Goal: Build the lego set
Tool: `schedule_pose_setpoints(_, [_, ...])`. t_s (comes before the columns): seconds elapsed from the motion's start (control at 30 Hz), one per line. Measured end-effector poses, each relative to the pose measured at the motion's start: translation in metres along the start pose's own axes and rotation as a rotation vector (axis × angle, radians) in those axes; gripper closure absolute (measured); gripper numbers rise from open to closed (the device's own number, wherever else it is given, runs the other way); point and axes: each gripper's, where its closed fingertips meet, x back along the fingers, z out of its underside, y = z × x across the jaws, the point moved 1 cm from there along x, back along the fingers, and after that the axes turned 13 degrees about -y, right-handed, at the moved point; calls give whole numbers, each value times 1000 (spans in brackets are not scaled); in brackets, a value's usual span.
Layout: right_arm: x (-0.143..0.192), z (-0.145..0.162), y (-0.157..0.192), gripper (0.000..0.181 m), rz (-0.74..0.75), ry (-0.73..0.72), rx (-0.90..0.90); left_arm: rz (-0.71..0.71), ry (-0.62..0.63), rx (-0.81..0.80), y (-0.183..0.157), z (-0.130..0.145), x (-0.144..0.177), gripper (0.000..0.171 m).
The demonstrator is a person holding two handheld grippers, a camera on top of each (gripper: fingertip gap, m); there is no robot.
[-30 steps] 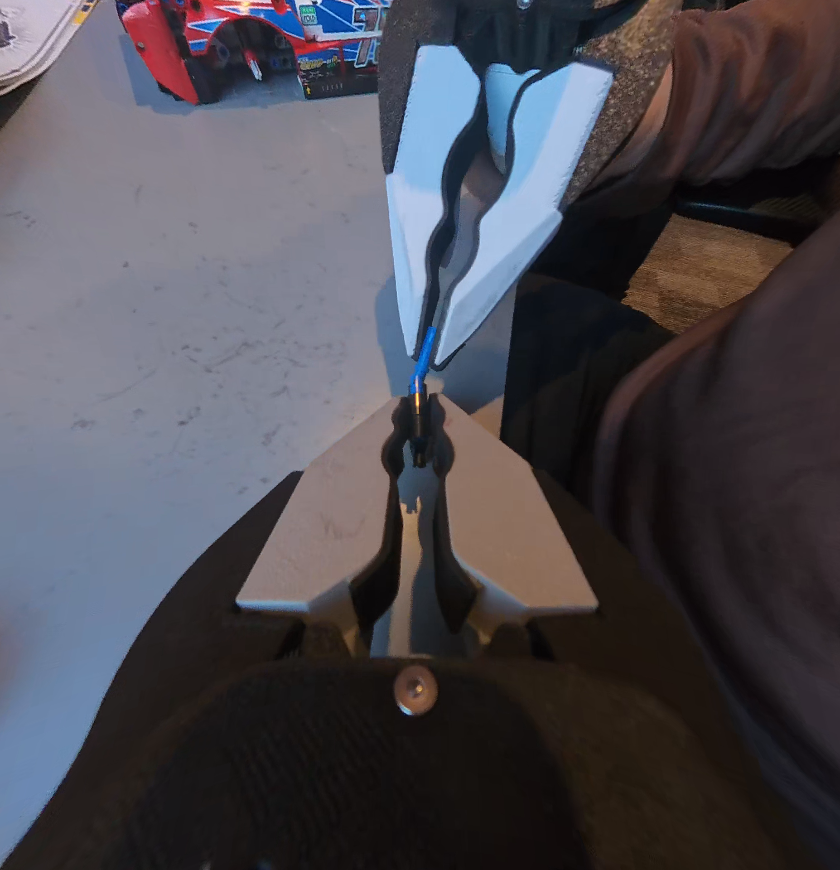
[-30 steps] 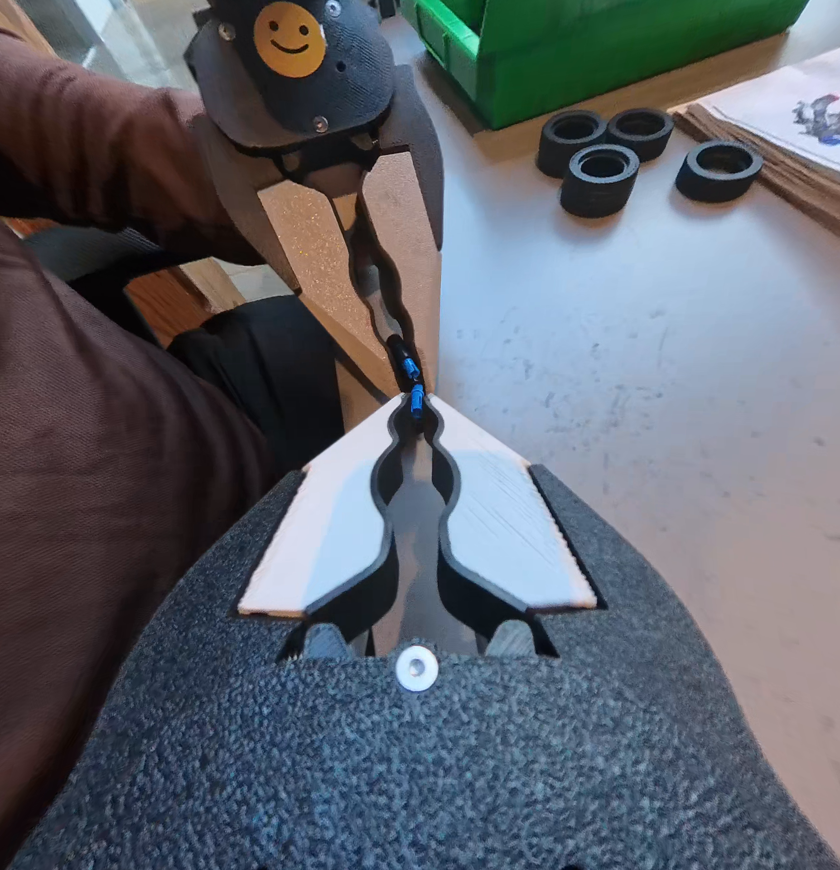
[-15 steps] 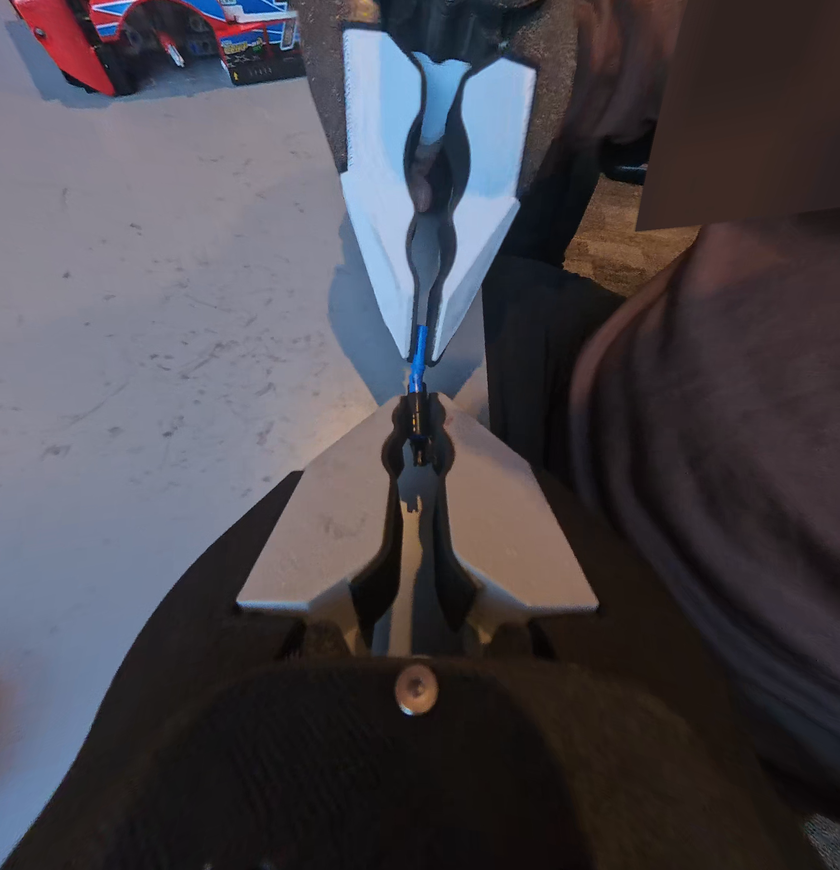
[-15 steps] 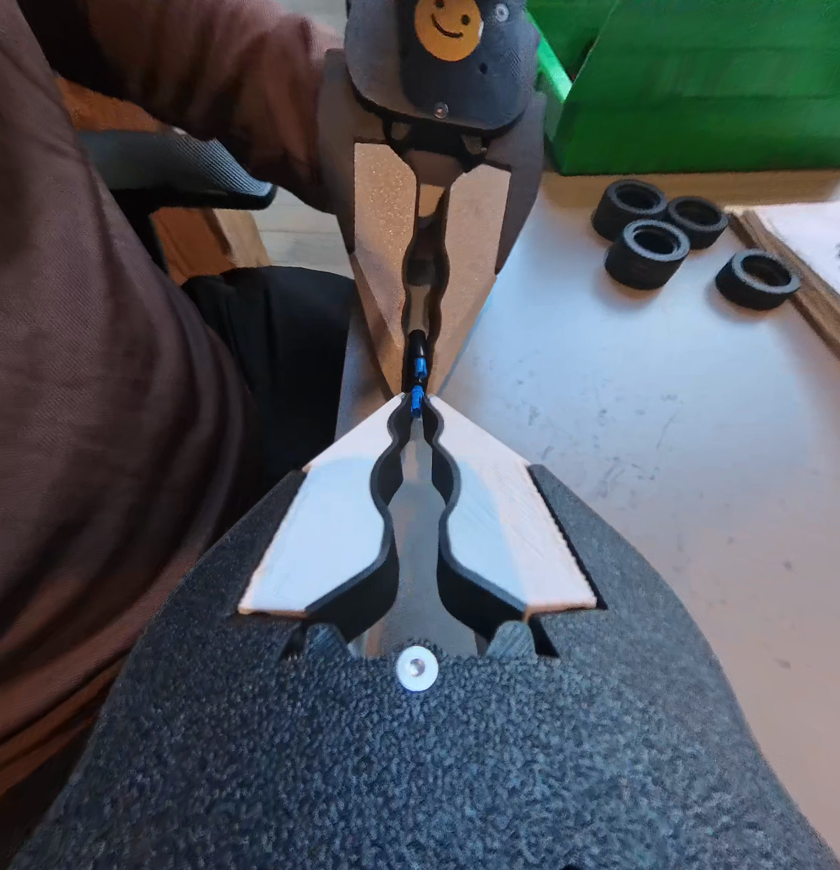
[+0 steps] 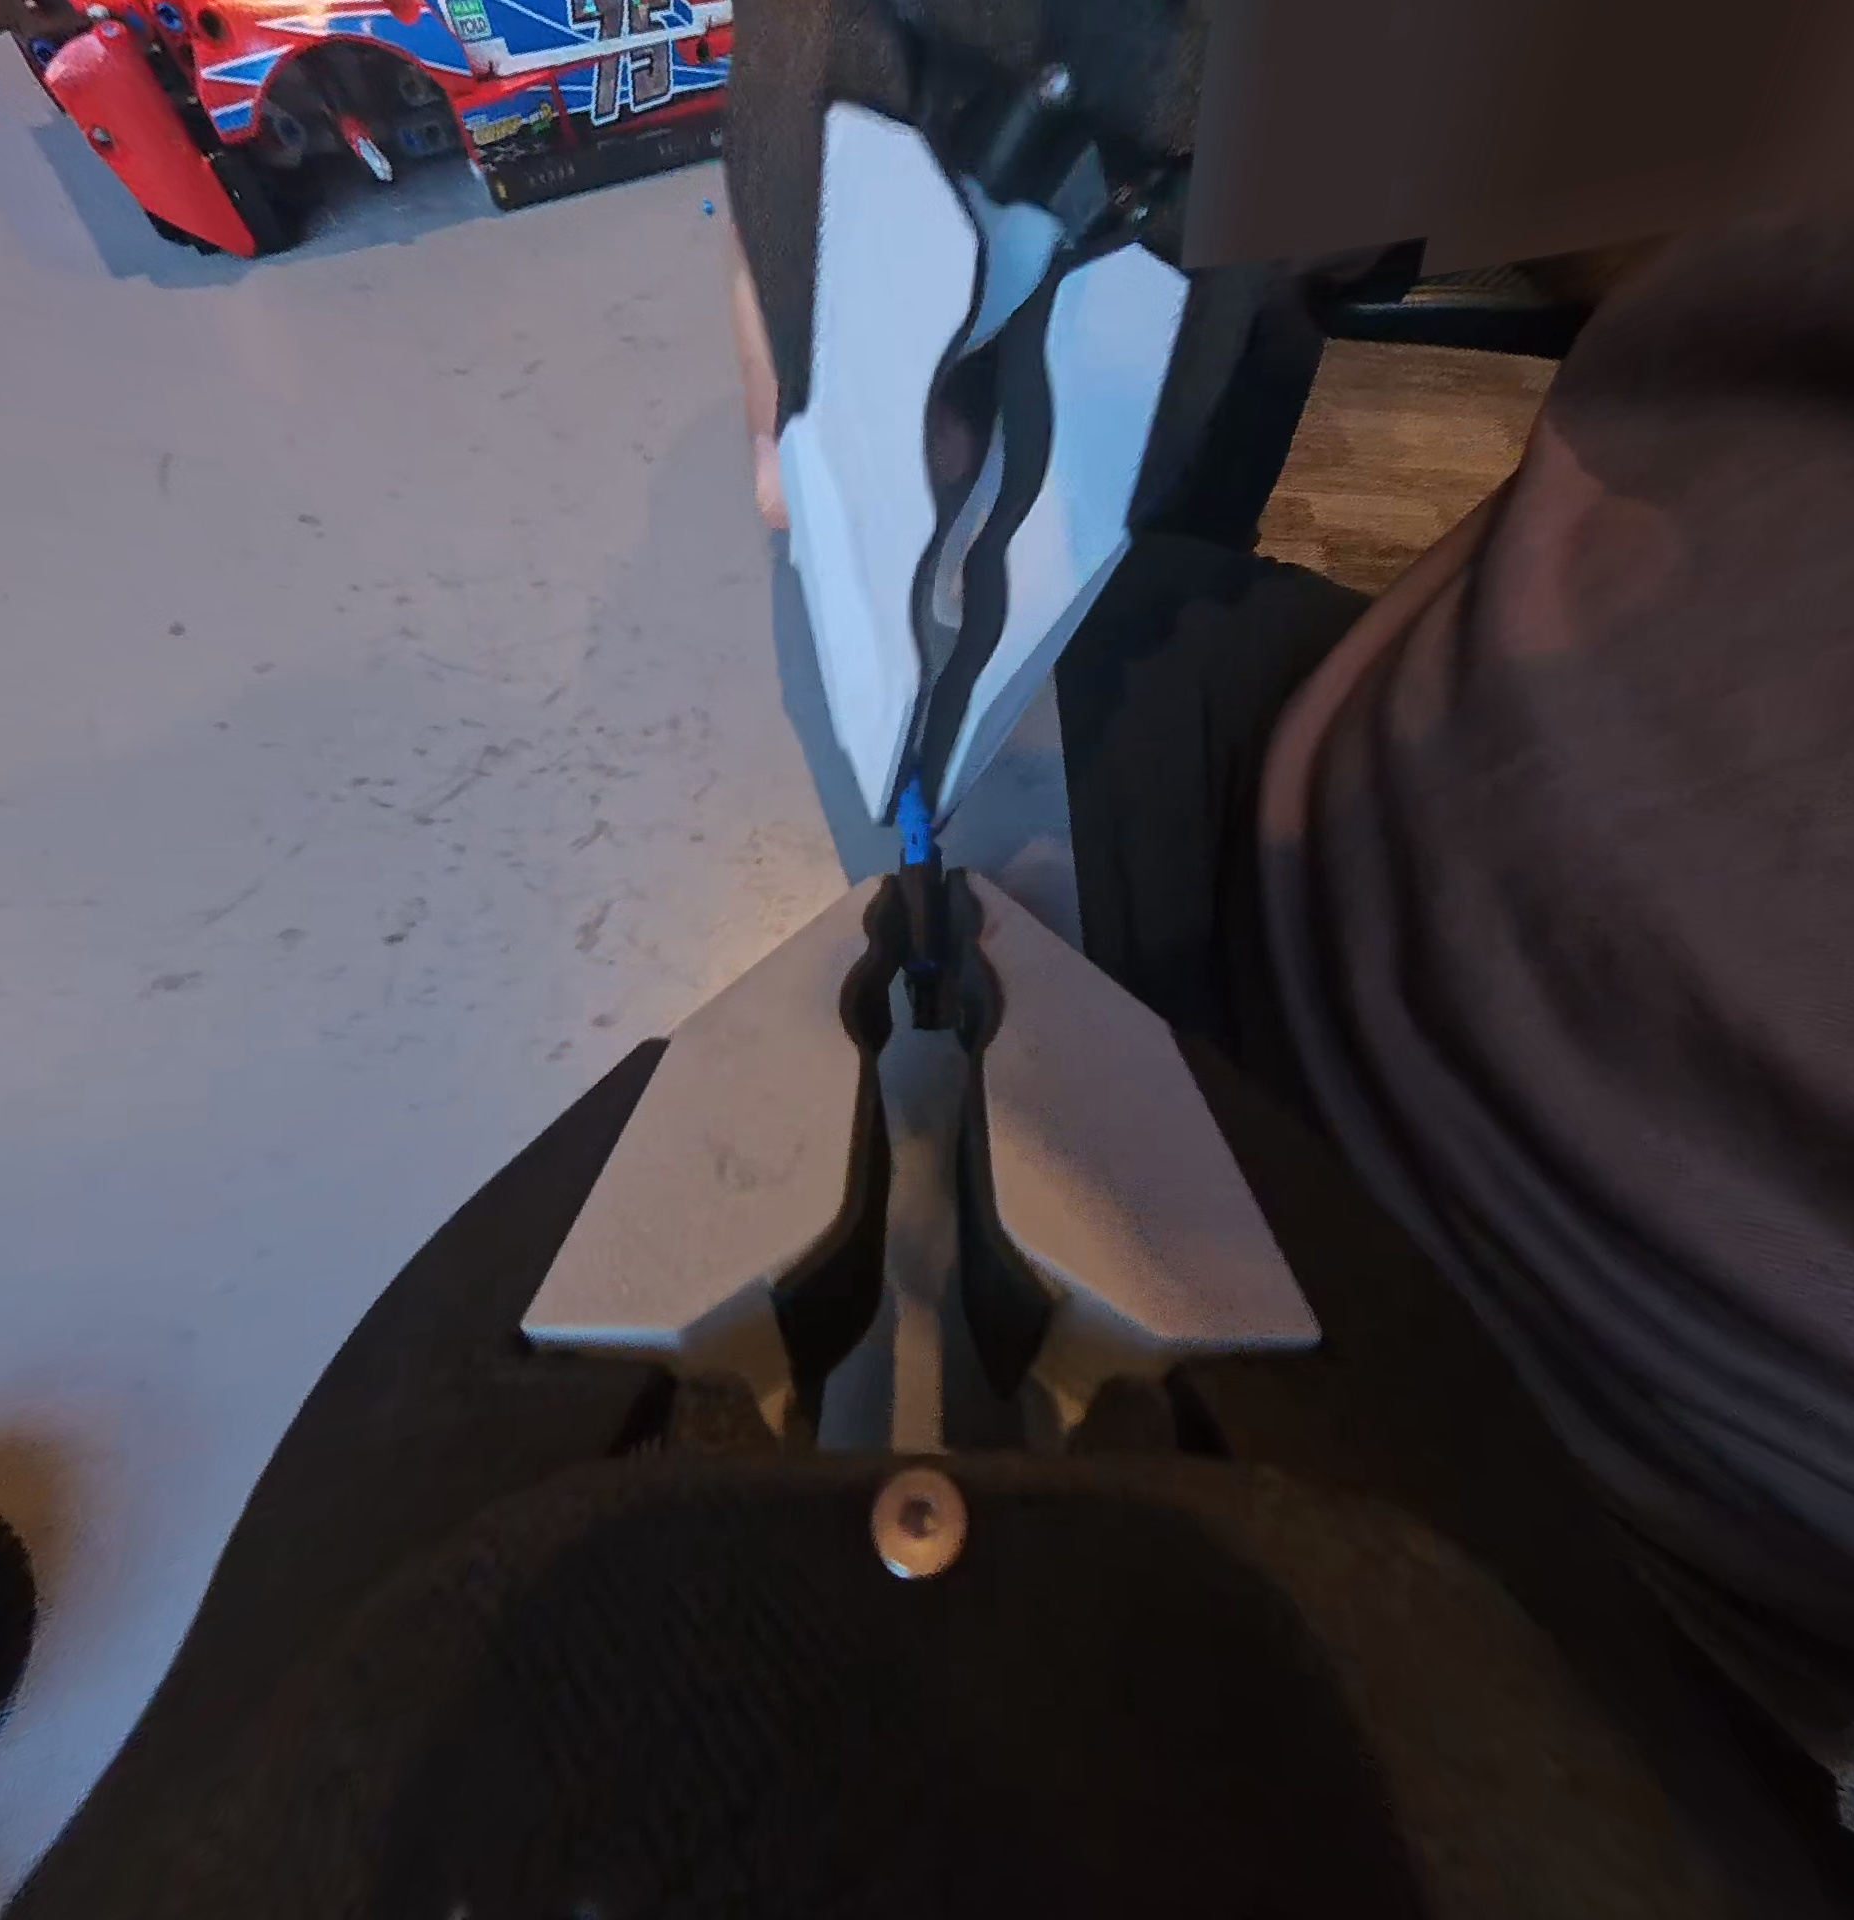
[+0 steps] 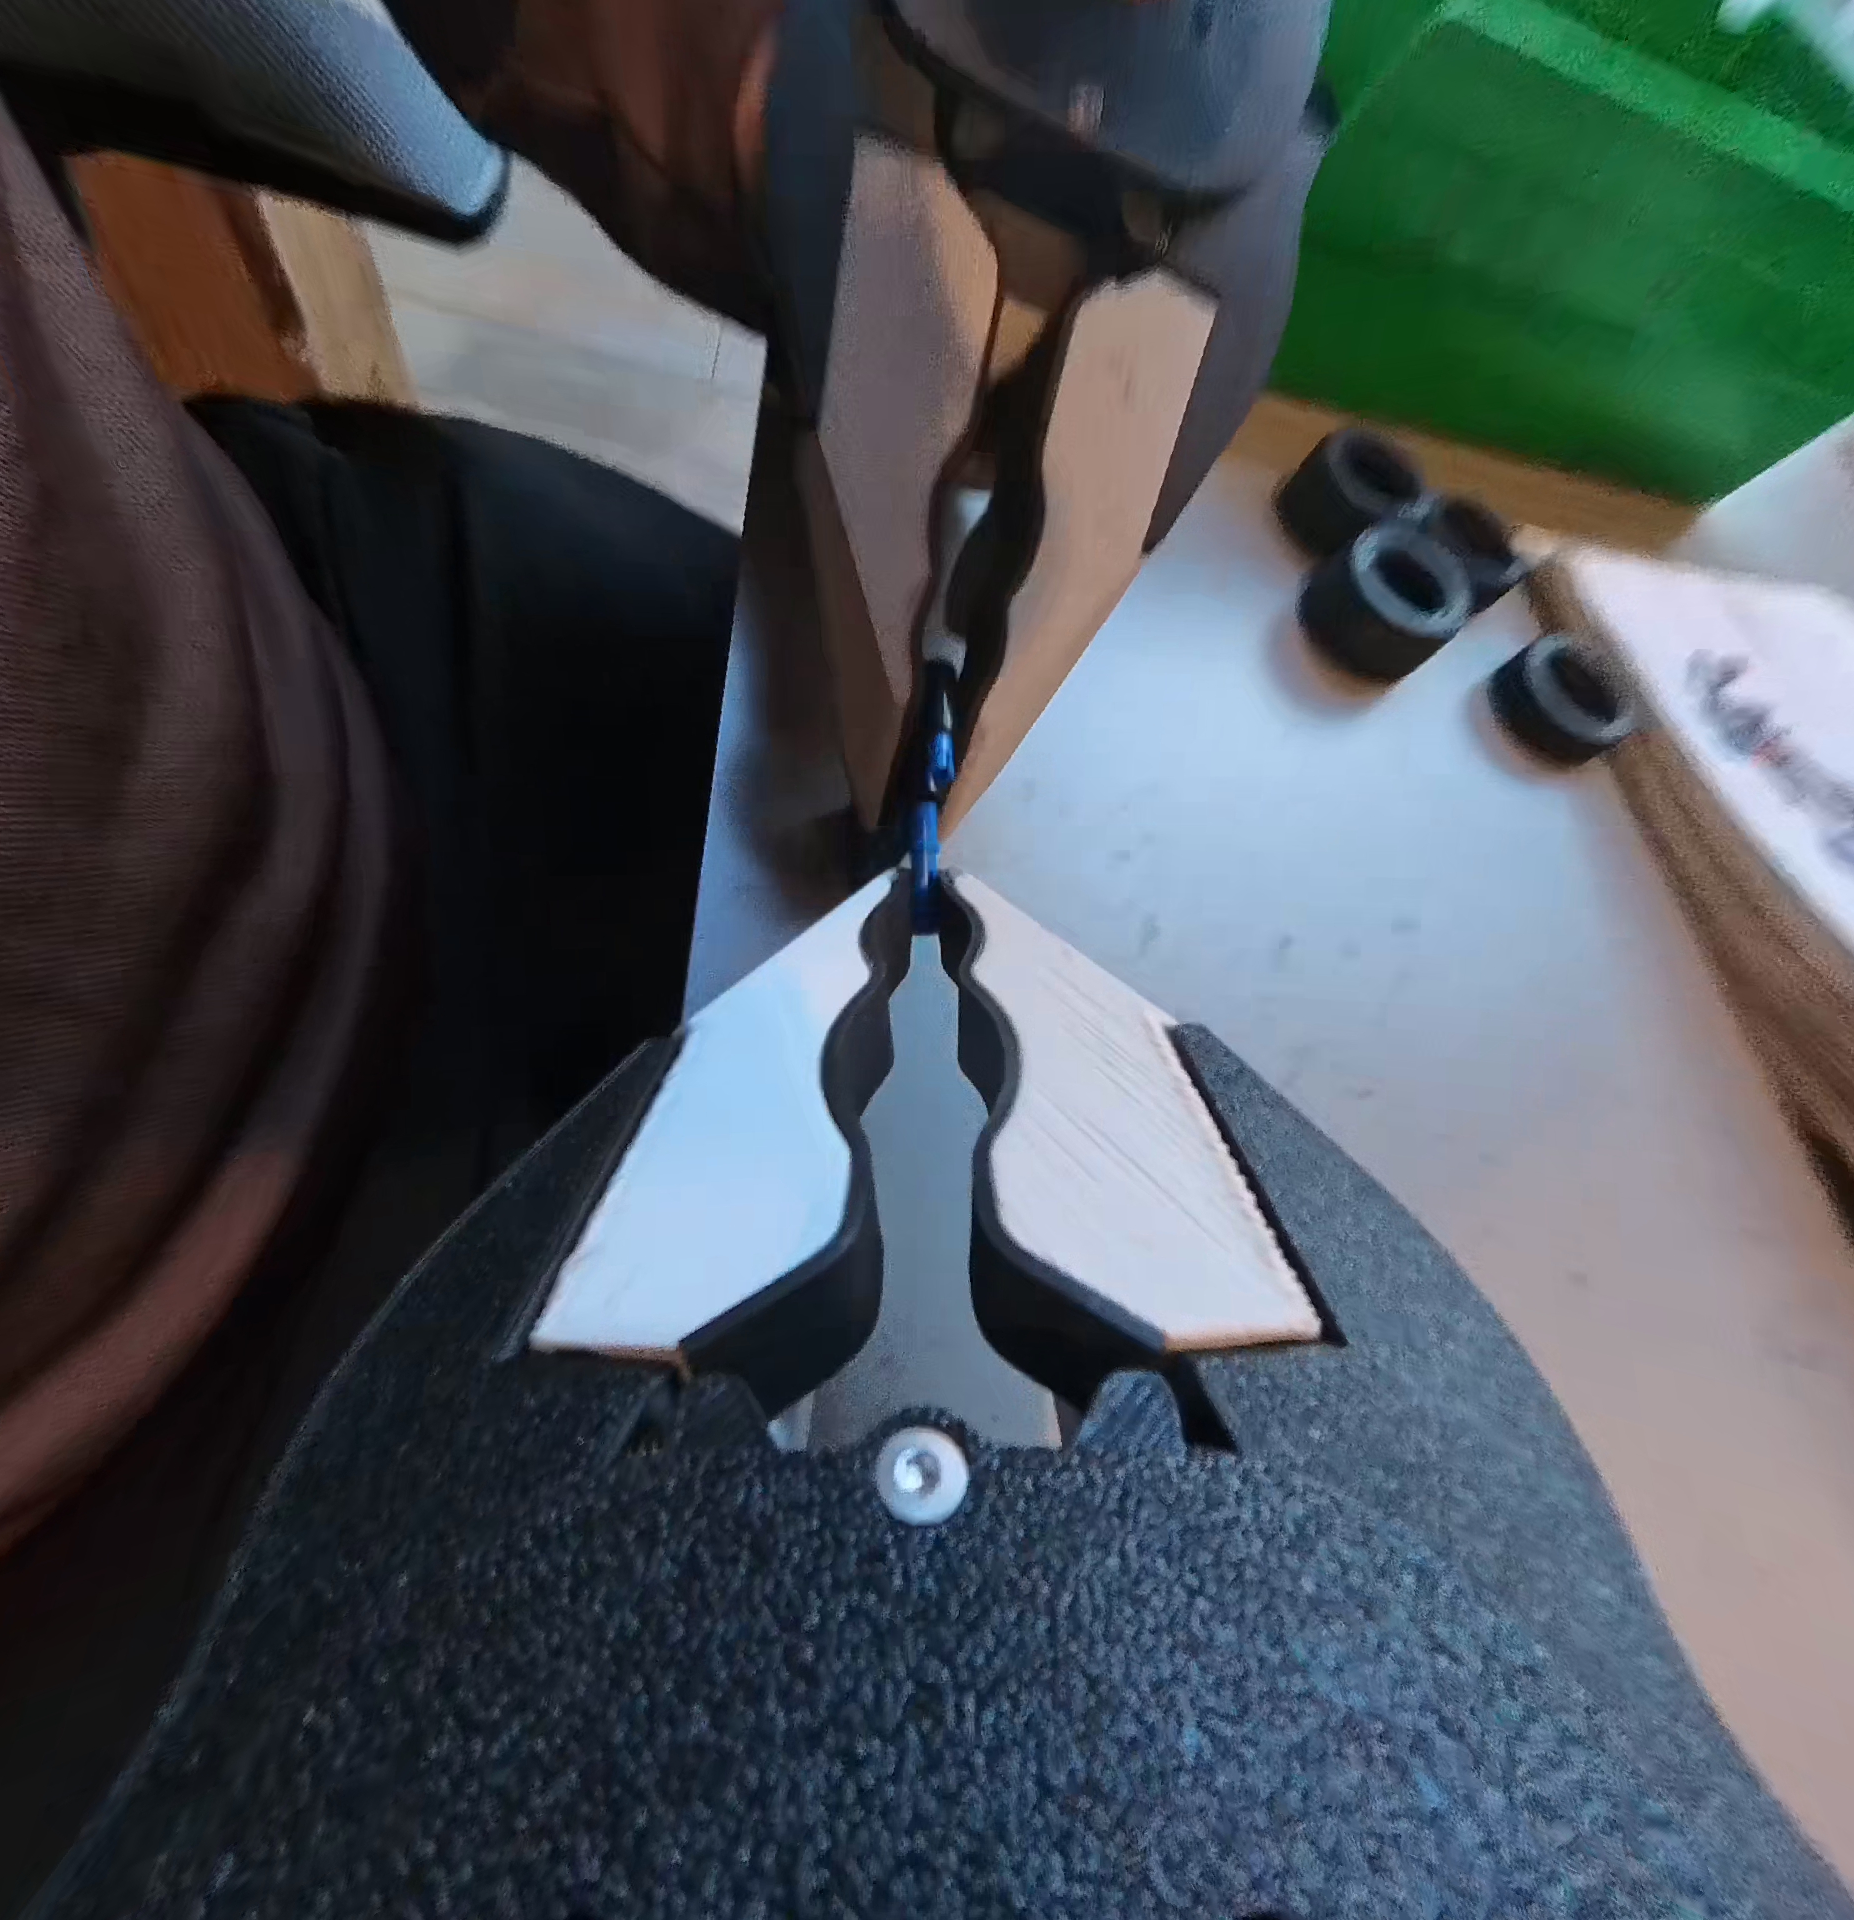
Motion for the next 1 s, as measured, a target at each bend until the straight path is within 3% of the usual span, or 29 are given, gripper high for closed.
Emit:
schedule_pose_setpoints(0.07, [-8,10,5,177,-30,92,-24,-1,4,-46,-3,0,-3,165])
schedule_pose_setpoints(0.17, [-9,7,6,177,2,82,12,-20,3,-32,0,0,-2,165])
schedule_pose_setpoints(0.3, [-1,6,11,177,-79,82,-201,-28,2,1,4,0,-2,165])
schedule_pose_setpoints(0.5, [8,16,-4,177,-44,100,-457,-100,60,-77,20,1,-4,167])
schedule_pose_setpoints(0.53, [9,19,-8,177,-33,105,-487,-89,105,-53,18,8,-8,157])
schedule_pose_setpoints(0.57, [10,20,-10,177,-23,101,-503,-82,148,-24,18,16,-11,153])
schedule_pose_setpoints(1.0, [12,17,-12,177,-28,76,-503,-108,102,45,25,10,-6,151])
